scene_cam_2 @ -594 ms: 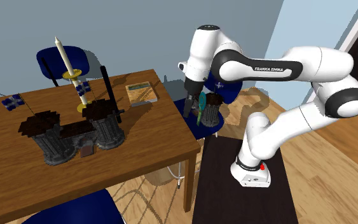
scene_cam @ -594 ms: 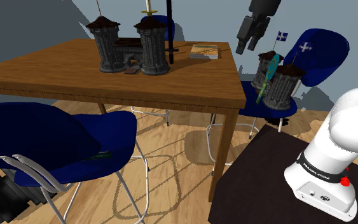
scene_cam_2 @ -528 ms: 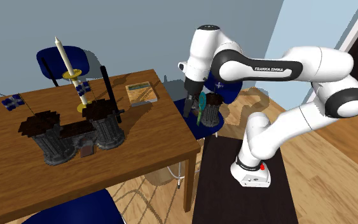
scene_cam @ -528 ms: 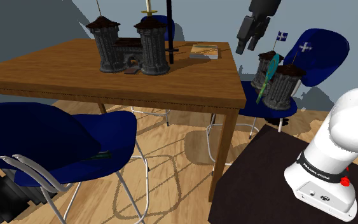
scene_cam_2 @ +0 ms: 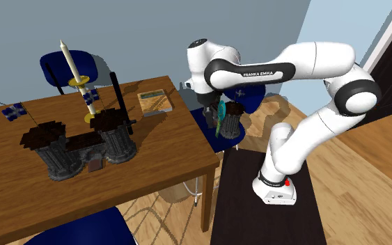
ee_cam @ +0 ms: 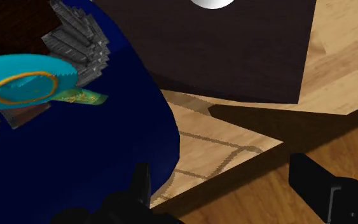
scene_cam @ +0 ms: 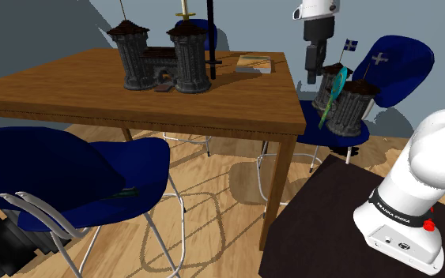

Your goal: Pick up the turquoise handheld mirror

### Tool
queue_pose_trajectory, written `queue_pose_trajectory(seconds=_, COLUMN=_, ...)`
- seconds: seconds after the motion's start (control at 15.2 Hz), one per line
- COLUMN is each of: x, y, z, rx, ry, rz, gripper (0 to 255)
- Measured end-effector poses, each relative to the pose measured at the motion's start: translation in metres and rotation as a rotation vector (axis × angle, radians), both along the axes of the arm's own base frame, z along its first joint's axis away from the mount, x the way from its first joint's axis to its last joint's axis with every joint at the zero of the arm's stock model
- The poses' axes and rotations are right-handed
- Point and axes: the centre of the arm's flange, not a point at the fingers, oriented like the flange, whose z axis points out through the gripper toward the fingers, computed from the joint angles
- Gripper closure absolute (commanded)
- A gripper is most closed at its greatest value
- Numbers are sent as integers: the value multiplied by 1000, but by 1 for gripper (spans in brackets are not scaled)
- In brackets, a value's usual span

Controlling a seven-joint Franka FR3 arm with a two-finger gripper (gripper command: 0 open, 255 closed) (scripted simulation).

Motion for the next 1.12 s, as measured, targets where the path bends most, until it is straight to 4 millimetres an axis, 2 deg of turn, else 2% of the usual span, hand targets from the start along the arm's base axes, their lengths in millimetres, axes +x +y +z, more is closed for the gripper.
queue_pose_trajectory(seconds=0.2, x=20, y=-22, z=-30, rx=-38, ry=146, rz=90, gripper=0)
queue_pose_trajectory(seconds=0.53, x=37, y=-63, z=-73, rx=-99, ry=387, rz=237, gripper=0)
queue_pose_trajectory(seconds=0.73, x=47, y=-85, z=-105, rx=-135, ry=528, rz=324, gripper=0)
queue_pose_trajectory(seconds=1.12, x=50, y=-93, z=-139, rx=-146, ry=573, rz=352, gripper=0)
